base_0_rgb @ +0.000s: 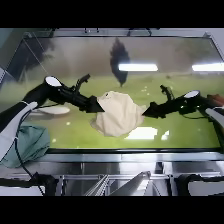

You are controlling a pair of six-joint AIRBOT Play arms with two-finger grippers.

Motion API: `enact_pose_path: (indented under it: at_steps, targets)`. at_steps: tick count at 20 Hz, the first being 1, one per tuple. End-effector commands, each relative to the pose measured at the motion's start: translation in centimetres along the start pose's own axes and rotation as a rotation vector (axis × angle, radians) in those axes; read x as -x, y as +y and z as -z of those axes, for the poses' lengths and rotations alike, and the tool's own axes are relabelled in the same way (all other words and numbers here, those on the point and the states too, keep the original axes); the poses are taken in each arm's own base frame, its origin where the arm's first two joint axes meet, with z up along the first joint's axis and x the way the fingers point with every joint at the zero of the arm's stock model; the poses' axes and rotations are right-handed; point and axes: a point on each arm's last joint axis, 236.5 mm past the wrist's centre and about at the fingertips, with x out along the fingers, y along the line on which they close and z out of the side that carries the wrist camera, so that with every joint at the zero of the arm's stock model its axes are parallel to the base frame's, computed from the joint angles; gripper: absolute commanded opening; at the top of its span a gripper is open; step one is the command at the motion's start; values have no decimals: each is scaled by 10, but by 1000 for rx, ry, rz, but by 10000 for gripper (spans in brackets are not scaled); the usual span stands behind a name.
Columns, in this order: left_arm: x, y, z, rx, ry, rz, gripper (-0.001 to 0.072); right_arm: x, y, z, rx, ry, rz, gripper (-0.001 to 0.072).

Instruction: Fold the shirts.

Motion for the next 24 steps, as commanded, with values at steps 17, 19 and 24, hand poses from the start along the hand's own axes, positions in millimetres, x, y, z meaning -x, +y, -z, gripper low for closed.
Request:
enact_pose_path:
  at_steps: [17, 19, 24]
  targets:
    - [237, -216, 26, -550, -615, -154, 24, 265, 336, 62, 894, -703, -187, 20]
    - [194, -179, 17, -472, -492, -100, 23, 225, 312, 42, 846, -590, -168, 20]
    - [116, -80, -3, -257, -309, -45, 233, 109, 216, -21, 553, -331, -143, 465]
